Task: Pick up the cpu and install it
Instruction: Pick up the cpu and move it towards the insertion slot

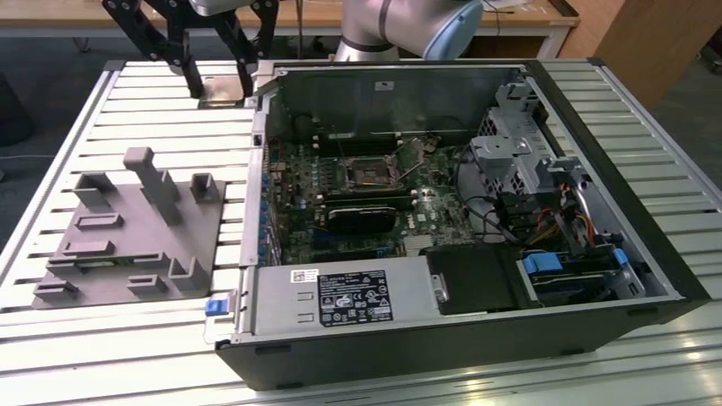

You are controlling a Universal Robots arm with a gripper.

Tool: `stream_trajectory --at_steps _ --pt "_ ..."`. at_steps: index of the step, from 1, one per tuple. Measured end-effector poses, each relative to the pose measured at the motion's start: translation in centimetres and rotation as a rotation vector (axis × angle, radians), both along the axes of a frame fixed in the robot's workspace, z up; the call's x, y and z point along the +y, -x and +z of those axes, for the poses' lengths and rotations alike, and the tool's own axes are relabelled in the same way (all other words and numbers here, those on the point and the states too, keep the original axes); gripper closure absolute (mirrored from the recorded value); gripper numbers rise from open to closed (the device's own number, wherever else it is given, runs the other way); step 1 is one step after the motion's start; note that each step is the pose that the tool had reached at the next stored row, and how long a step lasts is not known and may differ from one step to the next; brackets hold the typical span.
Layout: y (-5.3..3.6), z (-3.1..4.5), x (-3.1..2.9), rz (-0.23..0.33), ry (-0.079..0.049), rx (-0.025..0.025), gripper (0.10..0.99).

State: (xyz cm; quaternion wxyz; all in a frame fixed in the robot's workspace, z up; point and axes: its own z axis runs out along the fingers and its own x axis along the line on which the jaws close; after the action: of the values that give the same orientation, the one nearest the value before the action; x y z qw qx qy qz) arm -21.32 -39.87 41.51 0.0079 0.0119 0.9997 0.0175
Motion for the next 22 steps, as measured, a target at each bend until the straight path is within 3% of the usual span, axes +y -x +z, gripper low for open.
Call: stream_trajectory --at_steps 11,22 --pt "-1.68 0.0 0.01 0.0 0.0 0.0 0.549" --pt "-4.37 0.0 0.03 0.0 0.0 0.0 0.549"
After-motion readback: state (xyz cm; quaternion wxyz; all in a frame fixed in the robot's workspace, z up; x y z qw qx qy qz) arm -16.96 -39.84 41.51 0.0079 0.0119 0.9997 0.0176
